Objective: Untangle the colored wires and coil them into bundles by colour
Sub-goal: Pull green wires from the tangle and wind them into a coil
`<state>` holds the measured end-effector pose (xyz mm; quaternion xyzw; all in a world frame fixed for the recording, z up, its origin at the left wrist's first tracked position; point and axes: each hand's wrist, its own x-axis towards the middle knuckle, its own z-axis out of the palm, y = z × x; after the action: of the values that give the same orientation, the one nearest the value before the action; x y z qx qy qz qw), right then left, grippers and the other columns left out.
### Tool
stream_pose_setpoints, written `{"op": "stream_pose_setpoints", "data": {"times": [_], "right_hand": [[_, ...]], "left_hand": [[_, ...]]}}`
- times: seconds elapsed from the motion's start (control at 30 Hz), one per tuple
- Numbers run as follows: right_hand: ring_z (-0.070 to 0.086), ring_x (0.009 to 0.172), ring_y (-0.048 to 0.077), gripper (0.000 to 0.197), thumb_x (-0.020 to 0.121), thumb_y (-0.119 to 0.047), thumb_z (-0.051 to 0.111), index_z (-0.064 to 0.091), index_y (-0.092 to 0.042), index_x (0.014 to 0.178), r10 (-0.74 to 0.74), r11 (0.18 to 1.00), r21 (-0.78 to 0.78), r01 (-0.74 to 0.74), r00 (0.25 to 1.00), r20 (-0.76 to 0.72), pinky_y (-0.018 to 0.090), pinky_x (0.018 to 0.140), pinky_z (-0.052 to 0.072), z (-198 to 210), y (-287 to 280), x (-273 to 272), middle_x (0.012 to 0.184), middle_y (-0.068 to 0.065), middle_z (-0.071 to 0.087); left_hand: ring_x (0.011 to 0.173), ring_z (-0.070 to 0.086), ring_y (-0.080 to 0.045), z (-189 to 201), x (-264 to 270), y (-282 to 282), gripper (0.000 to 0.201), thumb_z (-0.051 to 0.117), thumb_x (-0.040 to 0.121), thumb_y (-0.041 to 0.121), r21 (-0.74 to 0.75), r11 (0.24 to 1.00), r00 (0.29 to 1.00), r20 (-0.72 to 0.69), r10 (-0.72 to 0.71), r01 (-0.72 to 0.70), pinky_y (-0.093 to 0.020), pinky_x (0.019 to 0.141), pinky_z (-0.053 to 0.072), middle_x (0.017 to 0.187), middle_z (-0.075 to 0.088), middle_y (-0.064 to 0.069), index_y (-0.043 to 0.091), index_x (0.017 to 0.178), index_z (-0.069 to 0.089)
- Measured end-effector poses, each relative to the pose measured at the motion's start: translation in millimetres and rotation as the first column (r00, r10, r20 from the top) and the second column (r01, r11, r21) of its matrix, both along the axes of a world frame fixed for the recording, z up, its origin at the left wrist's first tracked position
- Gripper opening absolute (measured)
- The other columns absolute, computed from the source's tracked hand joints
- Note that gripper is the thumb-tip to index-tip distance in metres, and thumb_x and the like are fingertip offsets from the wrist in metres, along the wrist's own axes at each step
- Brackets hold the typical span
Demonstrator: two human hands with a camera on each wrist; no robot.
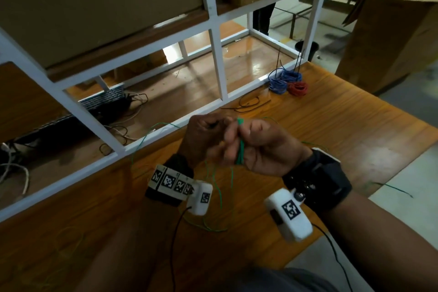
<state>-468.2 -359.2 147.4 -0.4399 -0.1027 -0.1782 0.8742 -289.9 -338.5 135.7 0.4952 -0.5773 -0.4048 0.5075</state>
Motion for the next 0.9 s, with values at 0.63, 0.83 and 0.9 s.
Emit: {"op": "stream_pose_setpoints", "data": {"times": [0.63, 0.83, 0.9], "right_hand": [[0.068, 0.097, 0.018, 0.035, 0.106, -0.031, 0.046, 0.073, -0.018, 0.090, -0.790, 0.419, -0.893, -0.166, 0.418, -0.448, 0.045, 0.092, 0.053, -60.1, -26.8, -19.3, 0.099, -0.002, 0.074], [0.064, 0.118, 0.035, 0.051, 0.110, -0.028, 0.034, 0.060, 0.015, 0.118, -0.175, 0.910, -0.404, -0.095, 0.794, -0.582, 0.045, 0.110, 0.045, -57.4, -5.4, -17.1, 0.086, 0.003, 0.075], [0.062, 0.119, 0.038, 0.040, 0.109, -0.024, 0.037, 0.062, 0.007, 0.113, -0.053, 0.962, -0.259, -0.080, 0.881, -0.469, 0.054, 0.114, 0.038, -52.6, -4.0, -14.0, 0.084, 0.006, 0.074]], "left_hand": [[0.062, 0.067, -0.004, -44.4, 18.7, 41.1, 0.010, 0.072, 0.086, 0.030, -0.147, 0.973, 0.862, 0.454, 0.227, -0.179, -0.023, 0.059, 0.055, 0.067, 0.069, 0.012, 0.023, 0.092, 0.075], [0.067, 0.068, -0.006, -21.0, 15.6, 24.6, 0.008, 0.076, 0.083, 0.012, -0.194, 0.976, 0.919, 0.355, 0.168, -0.104, -0.020, 0.064, 0.054, 0.077, 0.073, 0.006, 0.010, 0.091, 0.077], [0.065, 0.068, -0.012, -16.2, 14.9, 18.2, 0.008, 0.078, 0.081, 0.011, -0.202, 0.974, 0.951, 0.265, 0.157, -0.105, -0.025, 0.062, 0.056, 0.081, 0.075, 0.001, 0.011, 0.089, 0.077]]}}
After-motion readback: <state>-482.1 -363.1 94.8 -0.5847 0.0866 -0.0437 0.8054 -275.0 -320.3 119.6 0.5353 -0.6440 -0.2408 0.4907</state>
